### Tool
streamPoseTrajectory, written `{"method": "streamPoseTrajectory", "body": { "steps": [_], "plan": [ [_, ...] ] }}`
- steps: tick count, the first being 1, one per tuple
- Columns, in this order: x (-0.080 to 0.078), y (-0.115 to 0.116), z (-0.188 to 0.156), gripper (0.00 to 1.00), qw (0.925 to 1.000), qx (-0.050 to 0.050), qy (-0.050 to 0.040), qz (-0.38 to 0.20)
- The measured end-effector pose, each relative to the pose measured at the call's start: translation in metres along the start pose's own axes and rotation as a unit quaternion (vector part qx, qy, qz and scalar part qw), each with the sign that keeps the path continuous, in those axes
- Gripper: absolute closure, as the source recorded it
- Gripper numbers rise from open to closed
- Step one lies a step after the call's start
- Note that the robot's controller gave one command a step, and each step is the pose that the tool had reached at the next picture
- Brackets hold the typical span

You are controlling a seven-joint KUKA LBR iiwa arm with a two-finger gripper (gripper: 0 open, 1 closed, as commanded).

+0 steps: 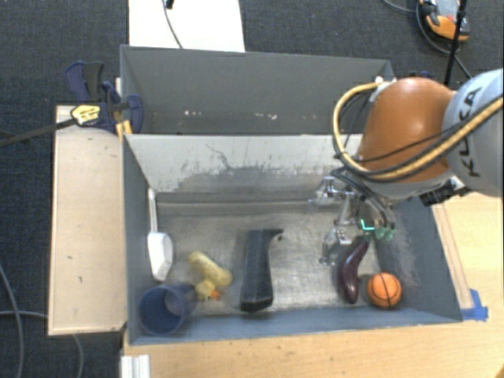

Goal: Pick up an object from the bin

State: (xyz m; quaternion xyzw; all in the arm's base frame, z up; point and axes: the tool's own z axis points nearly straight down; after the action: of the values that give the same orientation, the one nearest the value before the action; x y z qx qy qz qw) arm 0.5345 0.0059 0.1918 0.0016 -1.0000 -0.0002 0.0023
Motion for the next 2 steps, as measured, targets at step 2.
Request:
{"method": "streamPoseTrajectory", "body": {
  "steps": [2],
  "plan": [
    [-0.010,0.043,0.036,0.00,0.9953,0.001,-0.0078,-0.097]
  ]
}}
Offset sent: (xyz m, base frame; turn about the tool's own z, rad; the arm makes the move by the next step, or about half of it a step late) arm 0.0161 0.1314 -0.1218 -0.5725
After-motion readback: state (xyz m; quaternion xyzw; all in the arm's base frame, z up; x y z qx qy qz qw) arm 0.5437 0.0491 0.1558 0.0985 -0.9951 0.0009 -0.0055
